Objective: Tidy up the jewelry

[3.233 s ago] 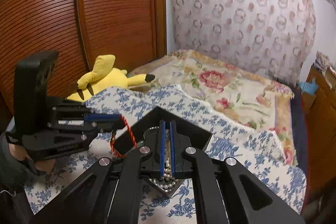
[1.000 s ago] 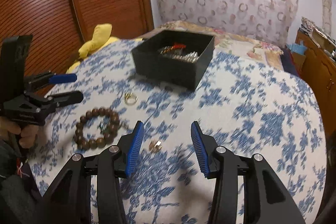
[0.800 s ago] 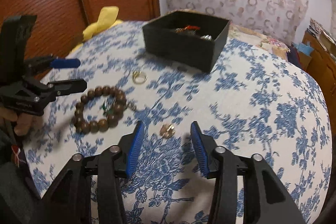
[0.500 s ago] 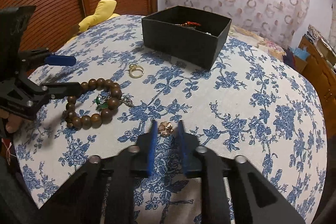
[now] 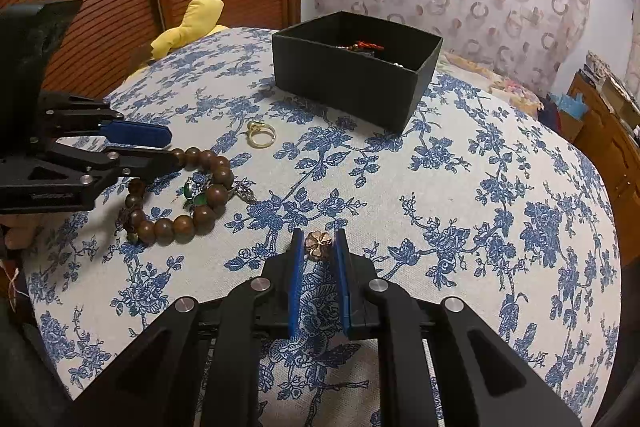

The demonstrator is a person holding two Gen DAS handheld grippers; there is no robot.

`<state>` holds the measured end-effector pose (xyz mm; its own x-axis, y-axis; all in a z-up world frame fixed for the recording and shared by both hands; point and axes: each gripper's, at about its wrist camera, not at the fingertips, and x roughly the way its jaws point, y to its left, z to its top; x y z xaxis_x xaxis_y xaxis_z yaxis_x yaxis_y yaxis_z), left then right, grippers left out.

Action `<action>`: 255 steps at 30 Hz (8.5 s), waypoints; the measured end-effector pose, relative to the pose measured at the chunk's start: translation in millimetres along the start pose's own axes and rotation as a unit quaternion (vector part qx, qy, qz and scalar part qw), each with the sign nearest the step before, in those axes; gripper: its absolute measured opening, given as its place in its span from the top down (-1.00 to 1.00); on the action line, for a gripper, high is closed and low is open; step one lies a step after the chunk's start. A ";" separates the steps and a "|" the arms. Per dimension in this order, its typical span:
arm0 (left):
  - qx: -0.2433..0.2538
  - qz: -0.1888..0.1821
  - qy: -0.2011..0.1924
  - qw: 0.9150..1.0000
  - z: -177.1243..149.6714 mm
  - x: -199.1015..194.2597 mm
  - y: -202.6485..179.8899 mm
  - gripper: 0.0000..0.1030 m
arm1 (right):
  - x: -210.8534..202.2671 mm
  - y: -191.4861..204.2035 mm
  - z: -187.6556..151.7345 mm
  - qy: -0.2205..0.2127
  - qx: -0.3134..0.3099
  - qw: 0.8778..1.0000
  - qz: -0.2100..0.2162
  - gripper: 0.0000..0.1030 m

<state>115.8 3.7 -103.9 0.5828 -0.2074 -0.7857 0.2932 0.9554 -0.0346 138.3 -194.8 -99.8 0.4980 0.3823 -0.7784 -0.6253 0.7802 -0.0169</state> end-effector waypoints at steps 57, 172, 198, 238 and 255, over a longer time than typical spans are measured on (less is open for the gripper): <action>-0.009 -0.015 -0.170 0.985 135.3 -61.0 -6.6 0.76 | -32.6 -41.3 91.8 -0.098 -0.007 0.995 0.017 0.68; -0.037 -0.037 -0.116 0.992 81.4 -45.4 38.8 0.80 | 15.7 -3.1 94.4 -0.044 -0.055 0.993 0.100 0.87; -0.018 -0.019 -0.121 0.992 167.5 5.0 19.7 0.79 | 27.3 -75.8 131.4 -0.077 0.010 0.996 0.052 0.85; -0.083 0.108 -0.180 0.974 35.7 -112.8 -26.8 -0.85 | -136.4 -25.1 12.9 -0.223 0.130 0.961 -0.099 -0.95; -0.078 0.102 -0.187 0.974 32.3 -113.1 -30.8 -0.85 | -134.0 -23.5 0.5 -0.219 0.141 0.960 -0.101 -0.95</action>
<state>65.3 -9.1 5.9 0.8607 -0.0433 -0.5073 0.0404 0.9990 -0.0168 86.6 -264.2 5.2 0.8357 0.3321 -0.4374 -0.3323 0.9399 0.0787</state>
